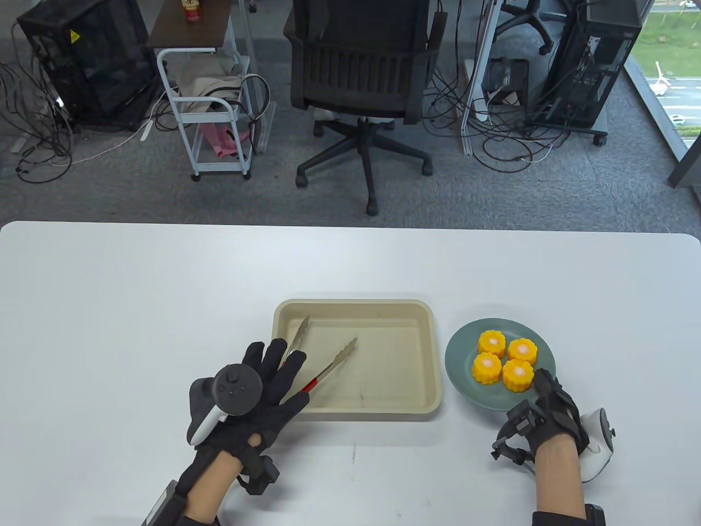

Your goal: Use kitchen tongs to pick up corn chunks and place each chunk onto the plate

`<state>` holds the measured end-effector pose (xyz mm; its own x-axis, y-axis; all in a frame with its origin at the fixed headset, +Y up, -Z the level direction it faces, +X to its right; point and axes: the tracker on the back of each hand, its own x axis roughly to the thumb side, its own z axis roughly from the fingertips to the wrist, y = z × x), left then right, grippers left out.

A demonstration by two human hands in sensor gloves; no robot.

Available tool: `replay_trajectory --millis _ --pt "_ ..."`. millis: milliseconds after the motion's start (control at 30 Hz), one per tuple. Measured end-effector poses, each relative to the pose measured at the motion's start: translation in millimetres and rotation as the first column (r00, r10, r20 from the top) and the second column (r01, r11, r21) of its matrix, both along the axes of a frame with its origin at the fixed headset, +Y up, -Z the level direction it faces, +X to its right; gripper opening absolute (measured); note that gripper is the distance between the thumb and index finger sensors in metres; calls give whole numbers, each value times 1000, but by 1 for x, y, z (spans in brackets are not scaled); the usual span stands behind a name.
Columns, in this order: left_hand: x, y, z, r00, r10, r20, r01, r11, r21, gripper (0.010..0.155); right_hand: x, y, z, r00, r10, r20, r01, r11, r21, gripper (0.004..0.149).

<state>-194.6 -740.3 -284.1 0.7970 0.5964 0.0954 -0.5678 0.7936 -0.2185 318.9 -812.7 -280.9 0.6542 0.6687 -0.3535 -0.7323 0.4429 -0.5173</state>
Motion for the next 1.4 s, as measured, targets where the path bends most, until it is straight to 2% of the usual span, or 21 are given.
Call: replay_trajectory --millis 300,633,767,900,967,1033,1100,1200,1300,1333,1367,1400 --pt "0 0 0 1000 -7 -9 7 1000 -9 73 16 -14 3 999 17 47 -13 996 -84 54" --pt "-1 0 1 999 -22 -30 21 1000 -10 72 23 -21 2 998 63 28 -58 989 -138 55" --pt "-2 -1 1 999 -18 -32 17 1000 -11 72 31 -16 3 974 227 -6 -226 962 -153 59" --pt "-2 -1 1 999 -22 -30 21 1000 -14 72 34 -1 2 914 404 -27 -403 903 -147 68" --pt "-1 -1 1 999 -21 -29 21 1000 -14 72 32 12 2 847 531 -28 -529 837 -139 72" --pt "-1 -2 1 999 -23 -28 23 1000 -15 72 30 23 2 749 662 -22 -656 737 -160 74" --pt "-1 -2 1 999 -23 -27 23 1000 -15 72 28 31 2 677 735 -35 -731 666 -147 74" --pt "-1 -1 1 999 -19 -27 19 1000 -14 73 23 43 2 611 791 17 -785 609 -112 73" --pt "0 -1 0 1000 -13 -27 13 1000 -10 73 7 65 0 539 839 73 -841 541 1 70" --pt "0 -2 0 1000 -11 -27 11 1000 -9 73 -4 76 0 489 867 92 -872 482 86 68" --pt "0 -2 0 1000 -10 -27 10 1000 -9 73 -11 82 0 455 885 101 -888 442 127 68" --pt "0 -2 0 1000 -8 -25 8 1000 -9 73 -25 93 0 385 916 112 -912 360 197 68"
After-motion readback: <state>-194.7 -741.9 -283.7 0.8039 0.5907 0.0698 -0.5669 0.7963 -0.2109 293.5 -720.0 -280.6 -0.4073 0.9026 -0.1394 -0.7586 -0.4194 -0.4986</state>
